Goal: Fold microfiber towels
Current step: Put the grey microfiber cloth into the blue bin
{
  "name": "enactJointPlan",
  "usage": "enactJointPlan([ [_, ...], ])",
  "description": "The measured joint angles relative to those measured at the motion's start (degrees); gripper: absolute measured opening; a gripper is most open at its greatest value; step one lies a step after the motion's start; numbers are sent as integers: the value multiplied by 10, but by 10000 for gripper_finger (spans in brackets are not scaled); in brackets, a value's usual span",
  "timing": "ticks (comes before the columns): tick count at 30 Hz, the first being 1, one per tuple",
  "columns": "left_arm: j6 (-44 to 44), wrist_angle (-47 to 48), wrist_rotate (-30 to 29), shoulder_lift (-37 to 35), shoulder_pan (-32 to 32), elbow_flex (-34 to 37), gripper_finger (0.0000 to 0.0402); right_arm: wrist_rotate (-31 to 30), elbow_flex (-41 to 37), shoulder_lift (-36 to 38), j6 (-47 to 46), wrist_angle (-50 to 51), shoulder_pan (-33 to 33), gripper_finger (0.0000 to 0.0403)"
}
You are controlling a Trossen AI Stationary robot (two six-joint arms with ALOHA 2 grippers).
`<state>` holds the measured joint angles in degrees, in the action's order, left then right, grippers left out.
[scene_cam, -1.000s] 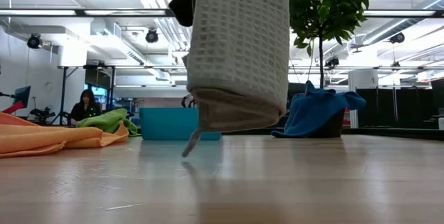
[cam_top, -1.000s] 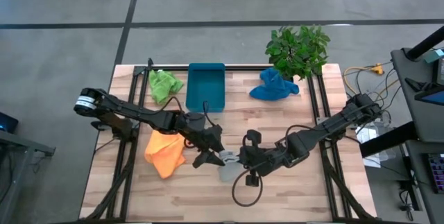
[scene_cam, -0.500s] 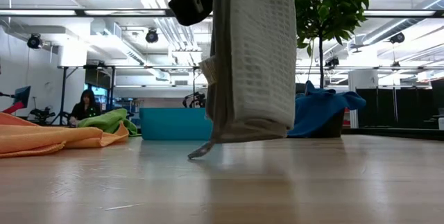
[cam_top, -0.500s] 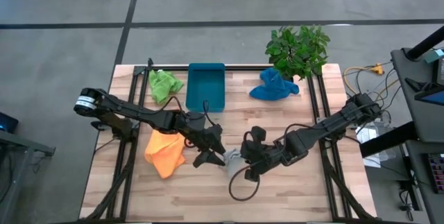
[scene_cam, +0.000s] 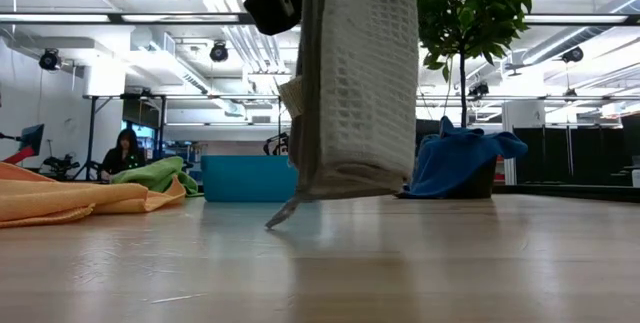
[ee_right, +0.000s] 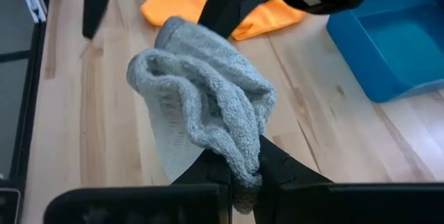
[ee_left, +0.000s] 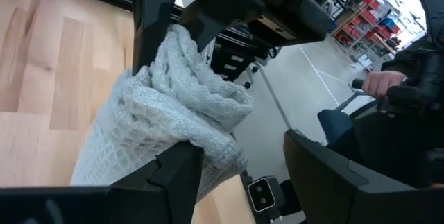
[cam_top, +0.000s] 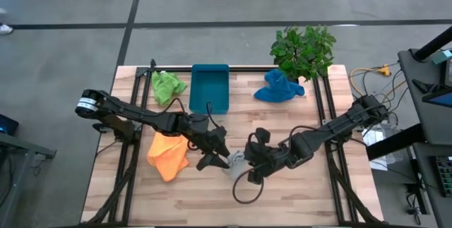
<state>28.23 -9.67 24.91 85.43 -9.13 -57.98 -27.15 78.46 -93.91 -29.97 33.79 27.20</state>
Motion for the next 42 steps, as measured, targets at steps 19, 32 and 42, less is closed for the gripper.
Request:
enactJointPlan([
  [19, -46, 22, -32, -1, -4, 2, 234, 0, 0, 6, -65, -23, -10, 13],
  [32, -79, 68, -121, -1, -3, 3, 244, 43, 0, 25, -87, -27, -10, 13],
  [42, -104, 70, -60, 5, -3, 3, 244, 52, 0, 25, -88, -27, -8, 13],
])
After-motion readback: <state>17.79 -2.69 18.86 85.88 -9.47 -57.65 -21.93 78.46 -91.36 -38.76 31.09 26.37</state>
